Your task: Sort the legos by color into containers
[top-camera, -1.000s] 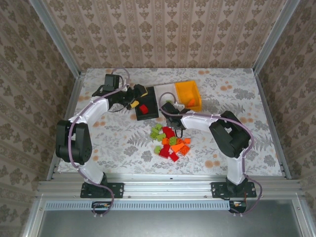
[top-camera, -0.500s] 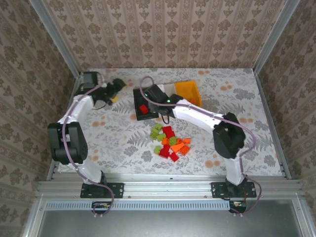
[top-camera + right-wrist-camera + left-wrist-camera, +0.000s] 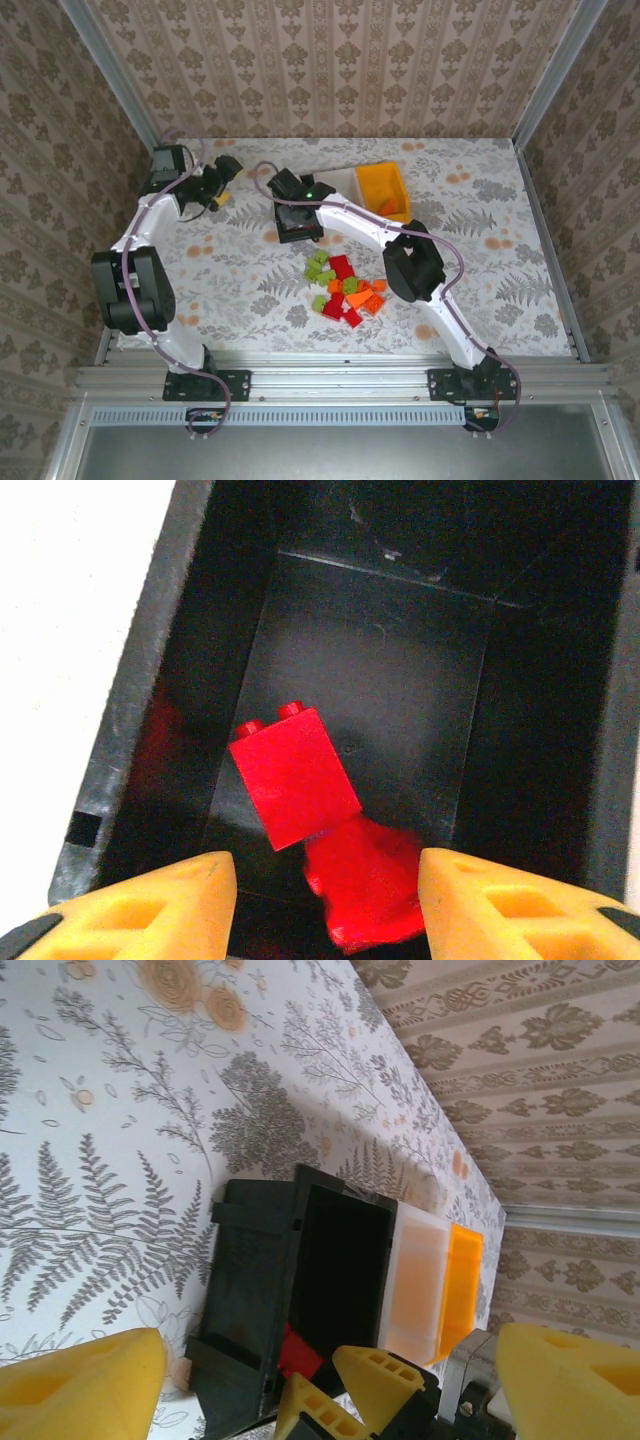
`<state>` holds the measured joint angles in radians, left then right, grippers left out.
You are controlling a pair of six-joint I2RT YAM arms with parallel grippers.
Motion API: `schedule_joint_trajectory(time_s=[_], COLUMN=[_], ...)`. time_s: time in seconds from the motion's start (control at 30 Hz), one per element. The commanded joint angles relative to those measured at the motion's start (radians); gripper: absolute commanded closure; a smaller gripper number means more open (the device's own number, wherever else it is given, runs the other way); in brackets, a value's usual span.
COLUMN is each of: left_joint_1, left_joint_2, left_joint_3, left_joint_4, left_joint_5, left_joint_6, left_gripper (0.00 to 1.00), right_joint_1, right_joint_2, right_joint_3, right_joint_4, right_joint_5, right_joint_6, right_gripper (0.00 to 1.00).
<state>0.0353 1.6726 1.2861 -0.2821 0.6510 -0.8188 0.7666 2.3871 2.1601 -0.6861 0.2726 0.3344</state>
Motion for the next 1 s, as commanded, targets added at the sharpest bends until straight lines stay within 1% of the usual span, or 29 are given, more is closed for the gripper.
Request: schedule_joint_trajectory(time_s=[0.0,0.07,0.17,0.23,0.3,0.33,0.37,0.43,0.47,0.5,0.57,0.6,0.7,0.77,0.97], left_joint_1=[-0.031,-0.049,-0.097,-0.149,-0.219,-0.252,-0.298,-0.373,-0.409,-0.444,-0.484,-0.516,-0.549,-0.558,-0.566], left_joint_2=[-0.024,-0.028,-0.033,-0.032,-0.027,-0.023,-0.015,0.007,0.023,0.040,0.064,0.071,0.084,0.093,0.090], left_joint_3=[0.010,0.009,0.007,0.006,0.003,0.003,0.001,0.002,0.002,0.007,0.012,0.010,0.007,0.010,0.014], left_joint_4=[0.021,0.021,0.018,0.019,0.028,0.030,0.034,0.037,0.037,0.034,0.033,0.035,0.027,0.021,0.008], left_joint_5=[0.045,0.043,0.041,0.045,0.058,0.063,0.066,0.071,0.077,0.085,0.100,0.101,0.083,0.084,0.074], left_joint_6=[0.003,0.007,0.007,0.005,-0.004,-0.006,-0.009,-0.007,-0.006,-0.006,-0.011,-0.011,0.002,0.006,0.020], left_gripper=[0.12,0.12,0.12,0.12,0.12,0.12,0.12,0.12,0.12,0.12,0.12,0.12,0.12,0.12,0.12], right_joint_1=[0.004,0.004,-0.001,-0.010,-0.018,-0.021,-0.024,-0.026,-0.025,-0.024,-0.023,-0.025,-0.024,-0.028,-0.067], right_joint_2=[-0.137,-0.223,-0.376,-0.473,-0.588,-0.638,-0.693,-0.779,-0.820,-0.855,-0.905,-0.918,-0.902,-0.893,-0.862], right_joint_3=[-0.023,-0.108,-0.305,-0.450,-0.631,-0.693,-0.775,-0.914,-0.978,-1.036,-1.141,-1.180,-1.201,-1.211,-1.235], right_joint_4=[0.009,0.038,0.063,0.048,0.042,0.038,0.032,0.017,0.013,0.015,0.057,0.082,0.091,0.094,0.133], right_joint_5=[-0.014,-0.011,-0.002,0.000,0.003,0.004,-0.001,-0.011,-0.024,-0.031,-0.055,-0.072,-0.095,-0.068,-0.066], right_joint_6=[-0.020,-0.010,-0.010,-0.003,0.020,0.042,0.075,0.161,0.210,0.262,0.343,0.364,0.344,0.329,0.330], right_gripper=[0.48,0.48,0.51,0.51,0.52,0.51,0.49,0.39,0.35,0.34,0.32,0.32,0.36,0.39,0.47])
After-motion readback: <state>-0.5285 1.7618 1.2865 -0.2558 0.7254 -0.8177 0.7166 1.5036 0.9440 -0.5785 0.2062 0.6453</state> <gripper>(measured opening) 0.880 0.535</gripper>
